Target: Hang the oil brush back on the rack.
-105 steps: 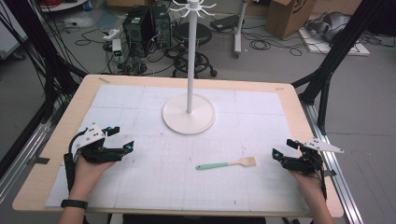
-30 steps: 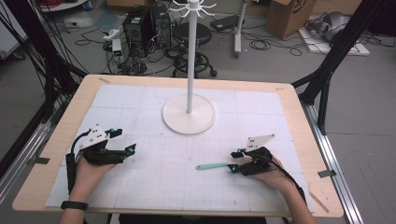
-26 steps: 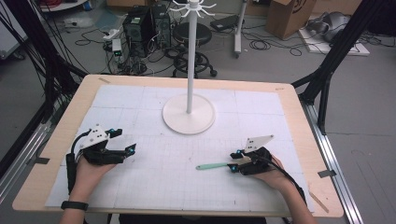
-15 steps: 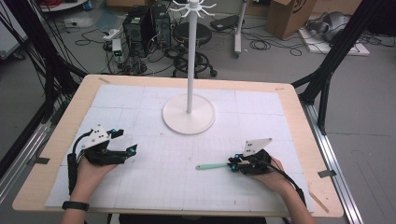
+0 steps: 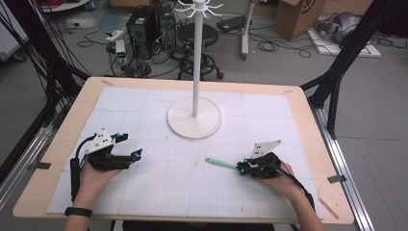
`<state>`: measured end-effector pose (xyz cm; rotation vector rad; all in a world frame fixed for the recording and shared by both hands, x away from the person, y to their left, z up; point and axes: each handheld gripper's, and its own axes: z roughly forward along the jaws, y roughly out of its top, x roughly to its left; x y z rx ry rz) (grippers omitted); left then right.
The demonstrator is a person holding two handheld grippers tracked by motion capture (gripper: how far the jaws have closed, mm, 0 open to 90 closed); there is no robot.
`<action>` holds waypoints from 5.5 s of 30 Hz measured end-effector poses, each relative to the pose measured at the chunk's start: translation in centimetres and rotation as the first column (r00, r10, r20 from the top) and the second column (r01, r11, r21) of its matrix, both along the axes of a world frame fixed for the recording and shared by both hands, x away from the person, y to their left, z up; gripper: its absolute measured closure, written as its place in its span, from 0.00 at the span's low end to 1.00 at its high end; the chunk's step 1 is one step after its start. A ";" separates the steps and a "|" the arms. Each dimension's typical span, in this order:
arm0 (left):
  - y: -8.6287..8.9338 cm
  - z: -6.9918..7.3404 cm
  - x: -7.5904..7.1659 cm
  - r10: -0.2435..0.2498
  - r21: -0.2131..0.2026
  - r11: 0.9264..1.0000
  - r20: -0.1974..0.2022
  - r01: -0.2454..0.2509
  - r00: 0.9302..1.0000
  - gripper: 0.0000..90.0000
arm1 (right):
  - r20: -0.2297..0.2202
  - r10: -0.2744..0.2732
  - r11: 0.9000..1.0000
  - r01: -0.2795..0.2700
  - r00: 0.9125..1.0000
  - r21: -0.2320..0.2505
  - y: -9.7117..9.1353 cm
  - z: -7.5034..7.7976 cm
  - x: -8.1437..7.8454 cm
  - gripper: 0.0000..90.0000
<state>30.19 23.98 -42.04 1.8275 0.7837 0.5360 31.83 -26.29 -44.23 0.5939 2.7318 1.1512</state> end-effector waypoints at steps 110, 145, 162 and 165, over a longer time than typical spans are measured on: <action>1.3 0.2 0.1 0.008 -0.070 0.998 -0.020 -0.010 1.000 0.18 | 0.295 -0.344 0.859 0.172 0.892 0.482 3.8 27.5 5.6 0.92; 1.6 0.4 -0.1 0.011 -0.061 0.998 -0.016 -0.012 1.000 0.18 | 0.209 -0.267 0.879 0.149 0.941 0.453 0.8 19.4 4.2 0.44; 2.3 0.5 -0.1 0.027 -0.070 0.997 -0.011 -0.028 1.000 0.18 | 0.093 -0.349 0.859 0.278 0.932 0.430 -6.0 7.1 -0.9 0.18; 2.7 0.5 -0.2 0.036 -0.071 0.997 -0.007 -0.036 0.999 0.18 | 0.070 -0.356 0.861 0.298 0.932 0.413 -6.7 5.0 -1.5 0.17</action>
